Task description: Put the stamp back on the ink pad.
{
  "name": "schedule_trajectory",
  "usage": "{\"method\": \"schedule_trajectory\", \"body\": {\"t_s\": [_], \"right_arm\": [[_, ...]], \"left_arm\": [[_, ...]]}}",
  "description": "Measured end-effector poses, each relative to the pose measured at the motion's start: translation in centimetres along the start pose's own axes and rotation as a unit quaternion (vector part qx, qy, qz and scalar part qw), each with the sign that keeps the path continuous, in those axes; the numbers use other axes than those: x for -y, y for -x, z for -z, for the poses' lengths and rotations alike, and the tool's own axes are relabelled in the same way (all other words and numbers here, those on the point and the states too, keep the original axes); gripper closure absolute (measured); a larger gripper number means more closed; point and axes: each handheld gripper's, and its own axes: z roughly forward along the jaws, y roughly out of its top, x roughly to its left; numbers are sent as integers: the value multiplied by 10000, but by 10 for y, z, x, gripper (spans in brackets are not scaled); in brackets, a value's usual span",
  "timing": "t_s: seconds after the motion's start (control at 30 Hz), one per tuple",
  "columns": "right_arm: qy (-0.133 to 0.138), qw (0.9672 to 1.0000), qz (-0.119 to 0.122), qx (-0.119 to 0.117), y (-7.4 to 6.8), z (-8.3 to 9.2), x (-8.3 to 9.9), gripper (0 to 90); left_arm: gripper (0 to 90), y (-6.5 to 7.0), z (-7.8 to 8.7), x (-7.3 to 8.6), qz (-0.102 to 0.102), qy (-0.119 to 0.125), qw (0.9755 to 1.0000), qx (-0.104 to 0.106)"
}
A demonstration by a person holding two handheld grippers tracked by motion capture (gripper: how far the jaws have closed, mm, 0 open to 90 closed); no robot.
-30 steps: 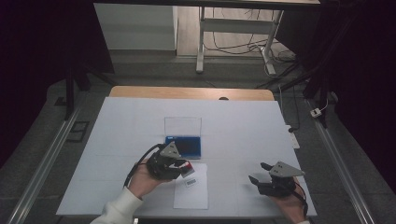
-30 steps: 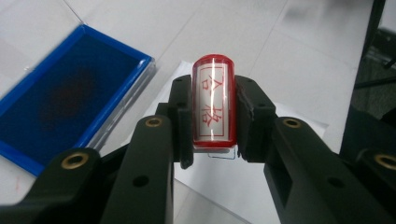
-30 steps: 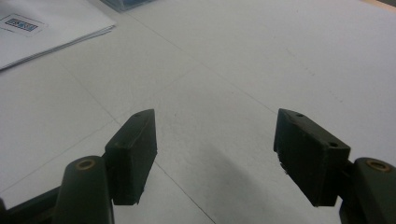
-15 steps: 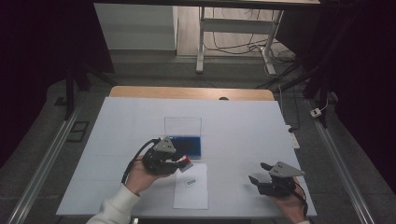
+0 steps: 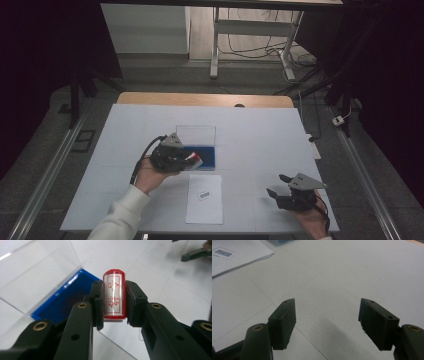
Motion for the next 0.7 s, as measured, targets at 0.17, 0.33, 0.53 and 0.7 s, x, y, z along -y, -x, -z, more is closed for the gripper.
{"method": "schedule_trajectory", "body": {"t_s": [0.17,0.33,0.53,0.7], "right_arm": [[-3,10000,-29,-18,0,-1,1,297],[-17,10000,-27,-14,1,-1,1,297],[-22,10000,-20,-12,0,-1,1,297],[-55,10000,-26,-4,1,-1,2,297]], "left_arm": [[701,-13,-7,-7,30,-23,9999,-139],[701,-27,-15,-13,67,-143,9992,-361],[701,-36,-29,-19,23,-395,9982,-440],[701,-37,-41,-18,-5,-626,9973,-391]]}}
